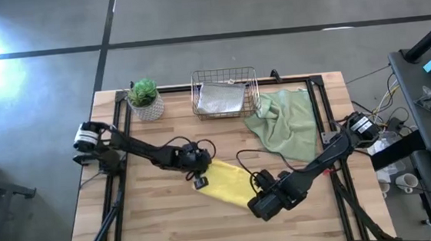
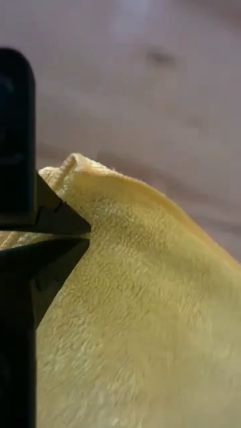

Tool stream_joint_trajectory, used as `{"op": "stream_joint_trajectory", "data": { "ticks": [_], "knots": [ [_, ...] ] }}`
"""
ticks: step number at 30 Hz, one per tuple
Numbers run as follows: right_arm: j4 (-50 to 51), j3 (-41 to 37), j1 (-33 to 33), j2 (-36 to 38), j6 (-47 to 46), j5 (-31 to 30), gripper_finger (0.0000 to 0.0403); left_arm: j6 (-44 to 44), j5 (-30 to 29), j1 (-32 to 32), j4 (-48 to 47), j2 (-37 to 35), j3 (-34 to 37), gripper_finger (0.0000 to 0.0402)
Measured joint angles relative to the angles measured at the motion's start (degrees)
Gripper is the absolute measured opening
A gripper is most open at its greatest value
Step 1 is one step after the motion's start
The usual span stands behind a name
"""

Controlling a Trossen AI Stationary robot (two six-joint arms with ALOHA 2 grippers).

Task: Fold microfiber towels
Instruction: Fold the yellow towel

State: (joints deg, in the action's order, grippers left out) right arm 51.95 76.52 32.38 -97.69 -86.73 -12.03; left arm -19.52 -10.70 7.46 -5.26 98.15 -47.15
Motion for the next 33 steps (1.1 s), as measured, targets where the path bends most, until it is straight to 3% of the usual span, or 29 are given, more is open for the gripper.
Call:
{"op": "stream_joint_trajectory", "data": {
  "ticks": [9,14,18,22,33],
  "knots": [
    [0.01,-0.96,0.00,0.00,0.45,-0.02,0.0109,8.34,-16.78,-6.58,-0.52,0.09,0.36,0.0001],
    [0.20,-1.21,-0.02,0.00,1.65,-0.02,0.0109,9.39,-16.59,-11.79,-1.43,-0.20,0.12,0.0001],
    [0.24,-1.21,-0.02,0.00,1.64,-0.02,0.0109,9.17,-9.52,-12.04,-2.26,-3.22,-1.43,0.0001],
    [0.26,-1.21,-0.02,0.00,1.43,-0.02,0.0109,4.58,-2.84,-8.85,-0.17,-6.18,-2.29,0.0001],
    [0.31,-1.26,-0.02,0.00,-3.35,-3.70,0.0109,-0.11,-2.79,4.40,9.50,-6.41,-2.20,0.0001]
  ]
}}
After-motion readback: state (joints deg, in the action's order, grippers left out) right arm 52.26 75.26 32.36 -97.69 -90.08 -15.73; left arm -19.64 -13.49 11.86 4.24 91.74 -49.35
